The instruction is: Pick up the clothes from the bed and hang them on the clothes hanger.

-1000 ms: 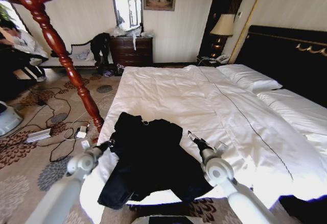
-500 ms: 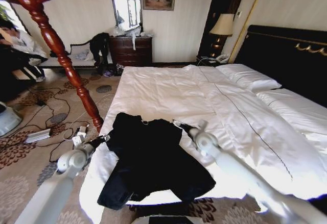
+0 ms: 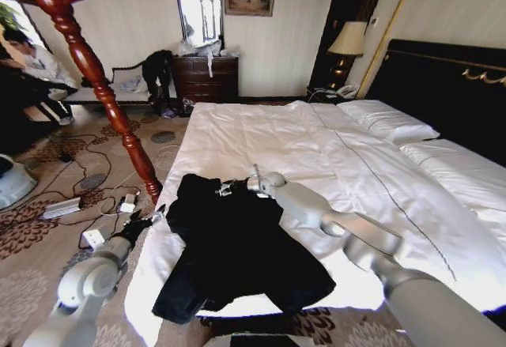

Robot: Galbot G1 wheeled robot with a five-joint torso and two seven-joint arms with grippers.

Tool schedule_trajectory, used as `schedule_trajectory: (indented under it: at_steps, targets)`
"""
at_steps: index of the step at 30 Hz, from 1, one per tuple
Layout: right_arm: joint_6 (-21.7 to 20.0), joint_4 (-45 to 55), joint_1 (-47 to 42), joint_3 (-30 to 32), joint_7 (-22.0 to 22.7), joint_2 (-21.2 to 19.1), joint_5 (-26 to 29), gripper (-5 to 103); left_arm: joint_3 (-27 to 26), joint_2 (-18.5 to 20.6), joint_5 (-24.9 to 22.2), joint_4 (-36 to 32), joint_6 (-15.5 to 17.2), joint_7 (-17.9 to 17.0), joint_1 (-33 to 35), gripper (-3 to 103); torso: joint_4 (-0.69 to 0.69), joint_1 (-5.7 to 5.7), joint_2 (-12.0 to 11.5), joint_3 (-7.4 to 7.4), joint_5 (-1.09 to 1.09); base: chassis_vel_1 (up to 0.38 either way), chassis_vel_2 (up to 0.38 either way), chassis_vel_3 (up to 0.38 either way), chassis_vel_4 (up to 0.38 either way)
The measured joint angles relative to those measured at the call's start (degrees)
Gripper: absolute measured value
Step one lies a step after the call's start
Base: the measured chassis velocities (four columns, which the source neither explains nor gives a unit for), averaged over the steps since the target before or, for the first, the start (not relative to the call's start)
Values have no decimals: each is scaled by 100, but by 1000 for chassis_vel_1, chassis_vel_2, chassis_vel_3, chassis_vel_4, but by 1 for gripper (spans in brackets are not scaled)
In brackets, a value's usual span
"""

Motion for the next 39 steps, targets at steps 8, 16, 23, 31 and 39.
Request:
schedule_trajectory:
  at_steps: [8, 16, 23, 31, 39]
  targets:
    - [-123, -690, 235, 35, 966, 670, -953, 100, -72, -141, -99, -296, 74, -138, 54, 100, 8, -2, 0, -1, -1, 0, 0, 0, 0]
    - [-280, -1024, 302, 179, 738, 1012, -1890, 100, -40, -154, -264, -424, 164, -269, 24, 100, 8, -2, 1, -2, 0, 0, 0, 0, 0]
    - [-39, -1584, 319, 537, 777, 1045, -3219, 97, -3, -192, -314, -424, 191, -314, 26, 100, 6, -2, 3, -4, 3, 0, 0, 0, 0]
    - [-140, -1586, 235, 551, 846, 1034, -3271, 71, 10, -185, -332, -379, 195, -353, 0, 100, 8, -3, 3, -3, 1, 0, 0, 0, 0]
    - [-82, -1518, 228, 572, 626, 1020, -3356, 38, 74, -157, -362, -286, 208, -436, -62, 100, 7, -1, 1, 0, 0, 0, 0, 0, 0]
